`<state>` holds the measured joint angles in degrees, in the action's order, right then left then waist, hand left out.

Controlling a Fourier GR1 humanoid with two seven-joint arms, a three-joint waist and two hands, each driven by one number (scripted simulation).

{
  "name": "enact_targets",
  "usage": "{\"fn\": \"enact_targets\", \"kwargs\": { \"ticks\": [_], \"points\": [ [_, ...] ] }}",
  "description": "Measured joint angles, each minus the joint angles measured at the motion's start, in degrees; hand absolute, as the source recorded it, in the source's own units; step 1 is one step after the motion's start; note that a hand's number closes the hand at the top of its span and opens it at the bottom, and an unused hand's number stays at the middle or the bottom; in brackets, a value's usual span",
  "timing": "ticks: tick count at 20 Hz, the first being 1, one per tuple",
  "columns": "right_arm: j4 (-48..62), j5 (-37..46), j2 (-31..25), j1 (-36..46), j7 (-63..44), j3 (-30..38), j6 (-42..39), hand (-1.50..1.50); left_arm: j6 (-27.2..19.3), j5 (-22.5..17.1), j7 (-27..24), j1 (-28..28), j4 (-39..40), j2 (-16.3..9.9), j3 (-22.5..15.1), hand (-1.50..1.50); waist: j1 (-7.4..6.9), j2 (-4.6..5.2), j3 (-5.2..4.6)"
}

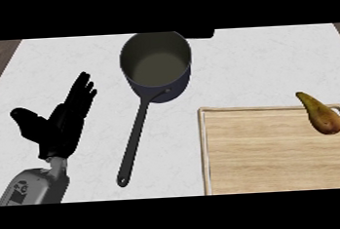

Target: Pick the pear from the tray and place it in the pot

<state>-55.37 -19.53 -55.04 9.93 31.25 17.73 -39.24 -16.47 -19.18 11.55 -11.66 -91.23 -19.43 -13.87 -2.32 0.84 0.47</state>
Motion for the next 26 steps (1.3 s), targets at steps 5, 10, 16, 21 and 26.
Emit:
{"fn": "enact_targets", "kwargs": {
  "ticks": [5,10,16,21,26],
  "points": [
    [2.0,5.2,-3.6,1.6,0.1,-4.5,-0.5,-1.50,0.0,0.1,1.4,-0.1,-1.3,0.1,-0.3,0.00,-0.41,-0.07,-0.06],
    [5.0,9.2,-4.2,4.3,0.9,-9.1,0.1,-1.50,-0.6,0.9,1.9,0.2,-1.9,0.6,-0.8,0.00,-0.71,-0.03,-0.10],
    [7.8,14.2,-3.3,8.0,2.1,-15.2,1.4,-1.50,-1.2,1.8,2.5,-0.4,-1.5,1.8,-1.3,0.00,-0.62,-0.01,-0.15],
    [10.5,19.9,-2.4,10.1,5.5,-20.4,4.7,-1.50,-0.9,2.3,2.2,0.2,-1.6,1.9,-1.1,0.00,-0.43,-0.04,-0.18],
    [15.1,22.7,-0.9,13.0,8.0,-23.3,6.7,-1.50,-0.5,2.6,1.9,1.0,-2.2,1.7,-0.2,0.00,-0.06,-0.19,-0.23]
  ]
}}
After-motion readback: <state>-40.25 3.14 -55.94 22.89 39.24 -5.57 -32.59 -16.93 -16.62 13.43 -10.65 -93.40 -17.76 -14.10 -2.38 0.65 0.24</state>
